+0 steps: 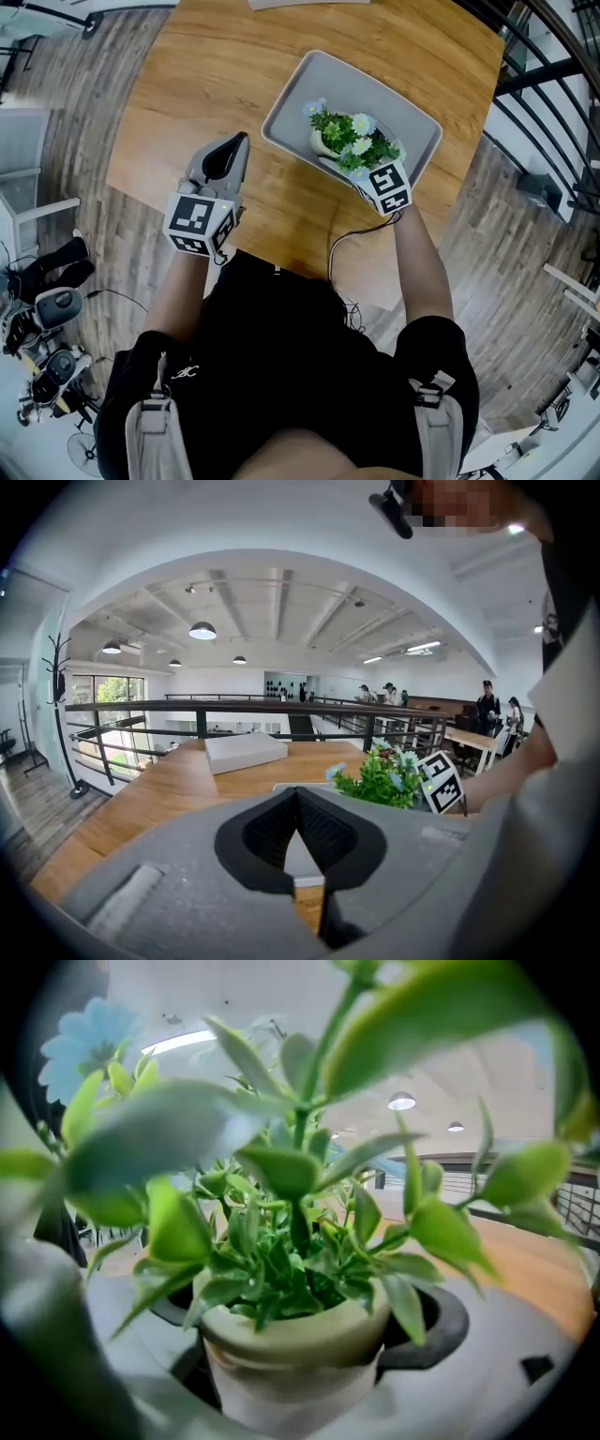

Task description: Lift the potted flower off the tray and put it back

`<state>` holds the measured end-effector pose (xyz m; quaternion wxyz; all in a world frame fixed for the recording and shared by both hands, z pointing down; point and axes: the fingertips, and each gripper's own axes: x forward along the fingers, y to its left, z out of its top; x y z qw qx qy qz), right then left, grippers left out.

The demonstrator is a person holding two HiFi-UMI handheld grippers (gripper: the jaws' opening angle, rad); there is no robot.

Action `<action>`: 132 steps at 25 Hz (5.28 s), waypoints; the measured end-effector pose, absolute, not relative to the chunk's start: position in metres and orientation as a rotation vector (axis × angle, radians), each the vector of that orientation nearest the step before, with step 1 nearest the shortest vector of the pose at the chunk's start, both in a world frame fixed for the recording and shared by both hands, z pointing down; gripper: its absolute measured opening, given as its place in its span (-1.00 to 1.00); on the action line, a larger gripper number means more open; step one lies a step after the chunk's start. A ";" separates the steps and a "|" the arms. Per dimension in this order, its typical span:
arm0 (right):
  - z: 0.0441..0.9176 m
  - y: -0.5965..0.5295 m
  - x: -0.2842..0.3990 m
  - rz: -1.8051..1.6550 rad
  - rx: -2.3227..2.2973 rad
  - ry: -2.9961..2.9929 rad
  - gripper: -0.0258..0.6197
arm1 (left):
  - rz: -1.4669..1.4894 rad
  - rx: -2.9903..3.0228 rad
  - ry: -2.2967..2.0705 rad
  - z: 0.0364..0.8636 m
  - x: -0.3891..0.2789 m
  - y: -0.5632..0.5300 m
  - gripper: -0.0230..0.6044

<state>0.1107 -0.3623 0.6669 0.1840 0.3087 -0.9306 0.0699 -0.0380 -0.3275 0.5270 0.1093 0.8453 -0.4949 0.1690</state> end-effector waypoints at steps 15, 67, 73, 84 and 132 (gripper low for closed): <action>0.557 -0.333 0.130 0.190 1.353 -2.498 0.79 | 0.338 2.647 -1.295 0.485 -0.019 -0.323 -0.88; 0.468 -0.266 0.221 0.167 2.059 -2.163 0.79 | 0.329 2.851 -0.808 0.472 0.061 -0.250 -0.88; 0.490 -0.302 0.205 0.173 1.945 -2.227 0.79 | 0.375 2.789 -0.973 0.482 0.036 -0.258 -0.88; 0.561 -0.364 0.183 0.263 1.768 -2.254 0.79 | 0.434 2.633 -1.216 0.502 -0.012 -0.264 -0.88; 0.459 -0.219 0.237 0.165 2.372 -2.112 -0.45 | 0.279 2.783 -0.954 0.470 -0.002 -0.290 -0.88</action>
